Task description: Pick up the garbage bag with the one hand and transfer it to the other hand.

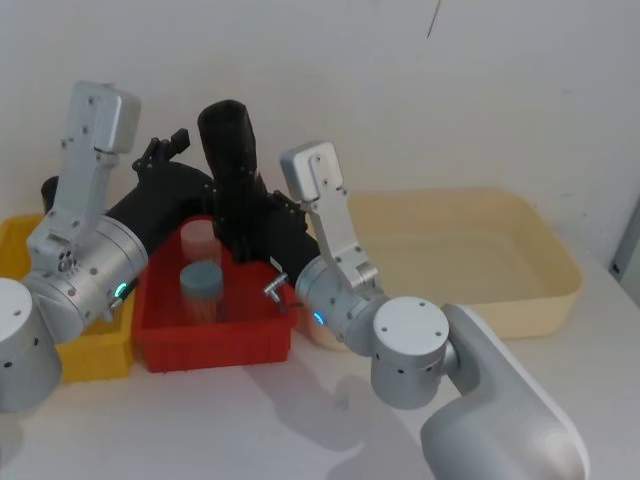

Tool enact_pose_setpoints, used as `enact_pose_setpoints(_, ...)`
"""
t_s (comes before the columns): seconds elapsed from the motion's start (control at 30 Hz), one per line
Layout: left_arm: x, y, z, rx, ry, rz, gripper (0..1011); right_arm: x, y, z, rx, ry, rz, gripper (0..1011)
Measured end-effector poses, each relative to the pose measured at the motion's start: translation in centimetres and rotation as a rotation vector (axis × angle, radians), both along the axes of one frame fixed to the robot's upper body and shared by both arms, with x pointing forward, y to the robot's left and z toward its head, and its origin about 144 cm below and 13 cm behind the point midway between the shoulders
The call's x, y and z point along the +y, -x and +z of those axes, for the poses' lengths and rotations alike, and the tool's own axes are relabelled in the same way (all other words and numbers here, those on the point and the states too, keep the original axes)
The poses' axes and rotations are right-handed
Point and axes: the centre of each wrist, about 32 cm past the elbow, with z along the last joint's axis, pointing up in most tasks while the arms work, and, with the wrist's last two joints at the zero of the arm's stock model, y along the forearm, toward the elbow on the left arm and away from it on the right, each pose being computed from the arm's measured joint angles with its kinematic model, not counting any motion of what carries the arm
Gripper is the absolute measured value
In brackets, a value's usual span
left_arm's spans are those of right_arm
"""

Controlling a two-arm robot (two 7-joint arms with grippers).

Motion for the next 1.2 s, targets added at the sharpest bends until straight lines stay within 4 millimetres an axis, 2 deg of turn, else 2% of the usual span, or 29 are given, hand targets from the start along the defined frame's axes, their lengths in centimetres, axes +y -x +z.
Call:
enact_pose_setpoints(0.47, 0.0, 0.1, 0.0, 0.001, 0.000, -0.005, 1000, 0.4, -1.4, 1.2, 0.007, 0.013, -0.059, 568)
enact_pose_setpoints(0.77, 0.8, 0.6, 0.0, 0.000, -0.005, -0.017, 1000, 0.2, -2.4, 1.8, 0.013, 0.028, -0.096, 567)
enact_pose_setpoints(1.2, 2.3, 1.8, -0.1, -0.008, 0.010, 0.033, 1000, -2.8, -2.7, 1.8, 0.025, 0.064, -0.140, 568)
